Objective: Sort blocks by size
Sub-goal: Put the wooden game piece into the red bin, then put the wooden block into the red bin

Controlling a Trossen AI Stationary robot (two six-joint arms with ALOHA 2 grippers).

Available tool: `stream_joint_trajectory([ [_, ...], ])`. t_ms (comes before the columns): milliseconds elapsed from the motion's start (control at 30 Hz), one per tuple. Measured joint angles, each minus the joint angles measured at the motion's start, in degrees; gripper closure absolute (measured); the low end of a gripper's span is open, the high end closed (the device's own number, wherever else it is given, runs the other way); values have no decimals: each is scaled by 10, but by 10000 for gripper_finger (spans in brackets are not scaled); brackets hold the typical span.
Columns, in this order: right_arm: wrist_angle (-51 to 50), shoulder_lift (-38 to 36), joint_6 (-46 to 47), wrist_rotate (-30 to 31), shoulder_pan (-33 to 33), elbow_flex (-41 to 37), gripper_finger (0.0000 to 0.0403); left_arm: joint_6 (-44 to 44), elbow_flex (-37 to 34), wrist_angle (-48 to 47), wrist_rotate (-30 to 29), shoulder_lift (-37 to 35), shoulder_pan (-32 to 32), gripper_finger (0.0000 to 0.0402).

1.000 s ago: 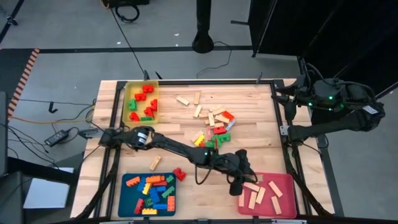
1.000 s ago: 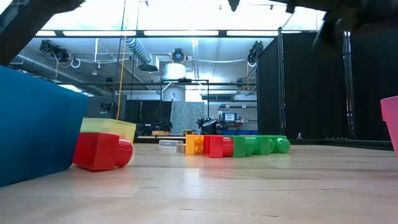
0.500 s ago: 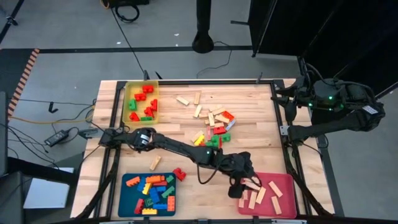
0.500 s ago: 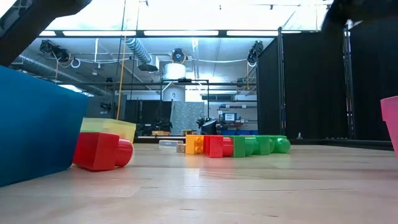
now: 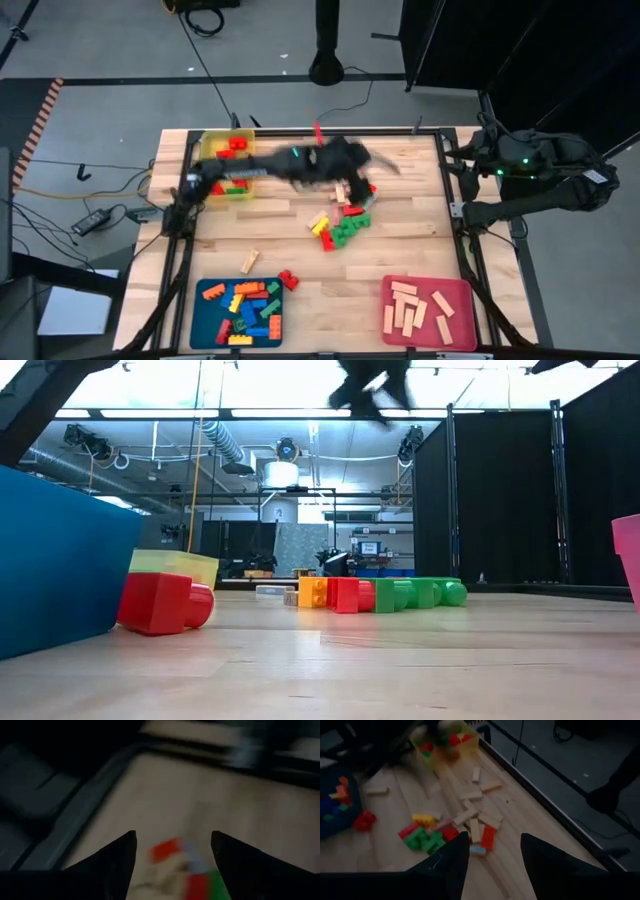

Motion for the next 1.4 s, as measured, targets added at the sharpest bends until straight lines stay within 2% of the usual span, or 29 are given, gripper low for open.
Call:
stream_joint_trajectory([
  [167,-15,0,-10,0,0,0,211,-80,-50,-64,-10,-17,102,142],
  [300,-16,0,-43,0,0,0,211,-82,-108,-64,5,-14,146,142],
  [400,-16,0,-77,0,0,0,211,-46,-134,-65,43,-14,165,142],
  [500,-16,0,-90,0,0,0,211,-27,-151,-53,106,-14,172,142],
  [600,-16,0,-92,0,0,0,211,24,-151,-52,157,-15,181,142],
  [700,-16,0,-92,0,0,0,211,115,-151,-53,189,-15,195,142],
  [833,-16,0,-89,0,0,0,211,215,-155,-61,207,-15,214,142],
  [1067,-16,0,-63,0,0,0,211,267,-216,-105,277,-15,261,142],
  [1233,-14,0,-62,13,0,0,211,362,-273,-102,295,-15,264,142],
  [1400,-10,0,-56,40,0,0,211,424,-326,-89,282,-15,273,142],
])
